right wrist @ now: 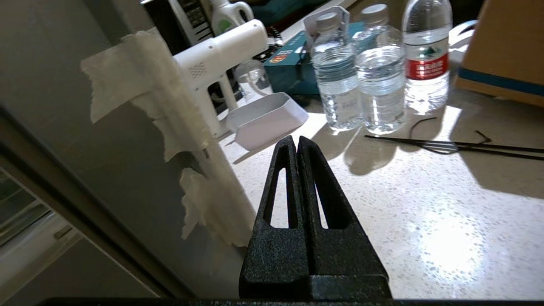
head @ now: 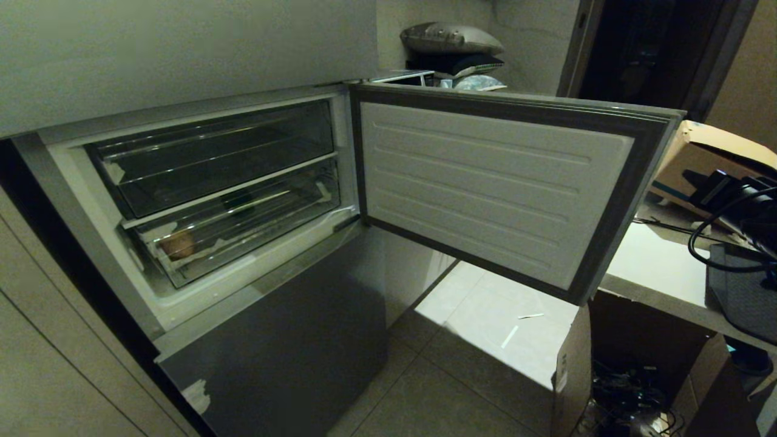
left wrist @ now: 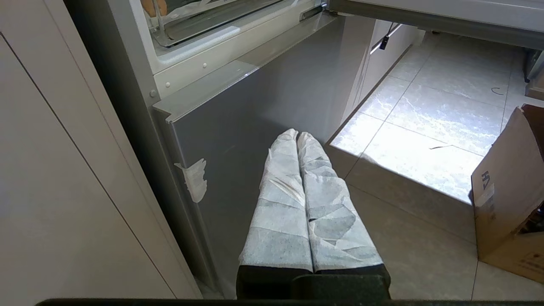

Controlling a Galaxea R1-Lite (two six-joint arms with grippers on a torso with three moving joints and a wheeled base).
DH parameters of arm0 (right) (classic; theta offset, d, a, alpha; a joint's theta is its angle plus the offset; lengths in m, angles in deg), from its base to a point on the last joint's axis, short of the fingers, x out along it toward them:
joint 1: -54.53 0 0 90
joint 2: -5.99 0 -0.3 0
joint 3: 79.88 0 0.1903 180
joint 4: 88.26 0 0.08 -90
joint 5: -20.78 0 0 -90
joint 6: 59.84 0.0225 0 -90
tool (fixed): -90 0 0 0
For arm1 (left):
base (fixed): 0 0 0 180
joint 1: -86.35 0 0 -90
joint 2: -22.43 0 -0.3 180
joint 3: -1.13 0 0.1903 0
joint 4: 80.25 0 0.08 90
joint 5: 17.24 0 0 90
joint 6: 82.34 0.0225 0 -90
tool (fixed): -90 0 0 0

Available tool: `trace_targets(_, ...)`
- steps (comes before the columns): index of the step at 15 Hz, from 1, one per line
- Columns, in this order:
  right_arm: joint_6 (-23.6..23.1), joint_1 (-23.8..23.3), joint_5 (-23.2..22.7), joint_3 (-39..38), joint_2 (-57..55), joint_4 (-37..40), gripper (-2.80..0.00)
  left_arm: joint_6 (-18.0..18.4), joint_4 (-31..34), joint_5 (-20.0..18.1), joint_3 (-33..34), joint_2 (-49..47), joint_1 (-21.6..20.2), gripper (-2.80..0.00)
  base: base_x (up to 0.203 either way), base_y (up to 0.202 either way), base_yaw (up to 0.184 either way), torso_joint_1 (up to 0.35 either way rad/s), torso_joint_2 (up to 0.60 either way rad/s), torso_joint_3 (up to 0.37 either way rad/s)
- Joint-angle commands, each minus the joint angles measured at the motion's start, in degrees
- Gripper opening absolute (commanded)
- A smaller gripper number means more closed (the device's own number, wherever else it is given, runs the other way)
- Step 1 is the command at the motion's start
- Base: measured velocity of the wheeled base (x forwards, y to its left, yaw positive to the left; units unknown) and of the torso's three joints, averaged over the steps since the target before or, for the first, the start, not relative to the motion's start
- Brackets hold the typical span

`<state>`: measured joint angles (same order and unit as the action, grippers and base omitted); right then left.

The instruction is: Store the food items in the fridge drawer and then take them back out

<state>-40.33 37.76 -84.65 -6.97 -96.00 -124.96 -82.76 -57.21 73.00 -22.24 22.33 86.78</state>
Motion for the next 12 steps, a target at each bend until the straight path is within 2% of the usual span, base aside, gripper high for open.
trace_targets(1,0.17,-0.01,-1.40,0.38,-0.32,-0.41,-2.80,-0.02,-0.02,0.02,0.00,0.01,0.00,-2.80,0.000,0.000,0.000,0.000,0.00,0.000)
trace_targets(12,0.17,0.16,-4.87,-0.88,1.29,-0.32,-2.80,-0.02,-0.02,0.02,0.00,0.01,0.00,-2.80,0.000,0.000,0.000,0.000,0.00,0.000)
